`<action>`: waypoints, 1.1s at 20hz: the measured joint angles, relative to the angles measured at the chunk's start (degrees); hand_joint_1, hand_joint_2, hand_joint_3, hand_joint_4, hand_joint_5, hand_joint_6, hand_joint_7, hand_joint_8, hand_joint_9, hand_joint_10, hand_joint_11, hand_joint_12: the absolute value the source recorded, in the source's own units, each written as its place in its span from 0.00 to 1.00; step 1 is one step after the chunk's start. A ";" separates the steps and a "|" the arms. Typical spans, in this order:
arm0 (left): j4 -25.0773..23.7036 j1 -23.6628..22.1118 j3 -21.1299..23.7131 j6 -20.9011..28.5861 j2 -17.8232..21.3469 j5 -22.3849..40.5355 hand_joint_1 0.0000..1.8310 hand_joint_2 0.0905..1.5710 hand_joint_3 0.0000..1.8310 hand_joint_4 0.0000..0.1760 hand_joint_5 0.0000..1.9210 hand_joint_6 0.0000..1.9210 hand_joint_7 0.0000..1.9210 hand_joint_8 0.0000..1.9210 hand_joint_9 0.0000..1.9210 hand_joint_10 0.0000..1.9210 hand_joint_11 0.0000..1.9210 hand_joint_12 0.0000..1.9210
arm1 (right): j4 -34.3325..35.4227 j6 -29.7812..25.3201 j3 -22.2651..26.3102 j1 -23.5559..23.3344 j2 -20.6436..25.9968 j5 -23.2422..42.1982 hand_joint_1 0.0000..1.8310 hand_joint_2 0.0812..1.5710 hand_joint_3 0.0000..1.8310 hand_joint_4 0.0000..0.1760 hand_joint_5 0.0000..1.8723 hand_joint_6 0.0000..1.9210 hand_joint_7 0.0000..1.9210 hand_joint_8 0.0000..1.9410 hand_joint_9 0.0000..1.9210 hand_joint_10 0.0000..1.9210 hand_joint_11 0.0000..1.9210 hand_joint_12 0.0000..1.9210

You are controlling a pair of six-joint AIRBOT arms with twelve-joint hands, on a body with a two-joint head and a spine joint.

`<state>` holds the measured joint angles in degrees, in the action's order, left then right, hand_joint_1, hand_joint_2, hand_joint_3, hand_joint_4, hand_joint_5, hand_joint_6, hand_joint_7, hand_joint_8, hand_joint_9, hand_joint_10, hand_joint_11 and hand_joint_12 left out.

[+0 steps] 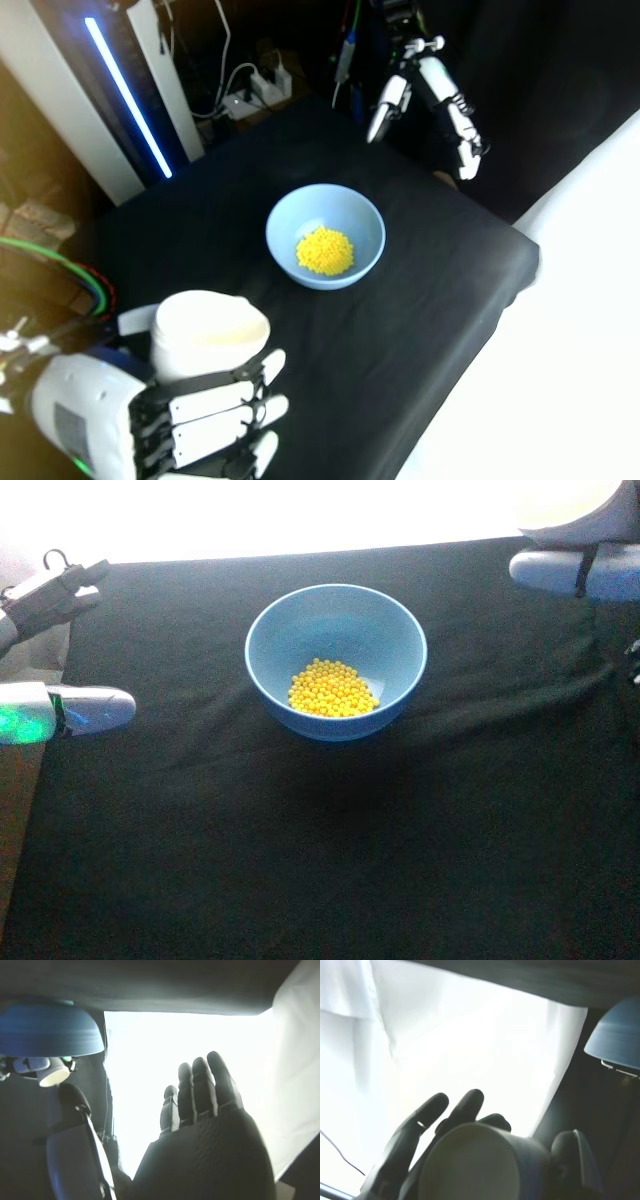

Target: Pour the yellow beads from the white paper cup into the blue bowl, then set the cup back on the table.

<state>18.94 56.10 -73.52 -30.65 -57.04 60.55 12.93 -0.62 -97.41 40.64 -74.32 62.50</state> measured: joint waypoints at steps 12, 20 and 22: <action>0.09 0.57 0.02 0.04 0.00 -0.04 0.38 0.50 0.00 0.74 0.07 0.00 0.16 0.00 0.13 0.00 0.00 0.31 | 1.18 0.04 -0.81 2.32 -0.33 -1.95 0.23 0.69 0.00 0.00 0.47 0.02 0.24 0.00 0.18 0.00 0.00 0.54; 0.09 0.63 0.02 0.09 0.00 0.04 0.37 0.51 0.00 0.69 0.06 0.00 0.16 0.00 0.12 0.00 0.00 0.28 | 0.31 0.85 -1.18 2.78 -0.81 -4.04 0.00 0.62 0.00 0.49 0.24 0.00 0.18 0.00 0.14 0.00 0.00 0.65; 0.13 0.94 0.02 0.17 0.00 0.20 0.37 0.50 0.00 0.72 0.07 0.00 0.16 0.00 0.12 0.00 0.00 0.28 | -0.76 2.40 -1.16 2.89 -0.79 -4.98 0.00 0.59 0.00 0.54 0.20 0.00 0.16 0.00 0.13 0.00 0.00 0.65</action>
<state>19.07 57.04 -73.49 -30.48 -57.04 60.75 12.16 1.78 -98.56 43.53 -75.11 57.52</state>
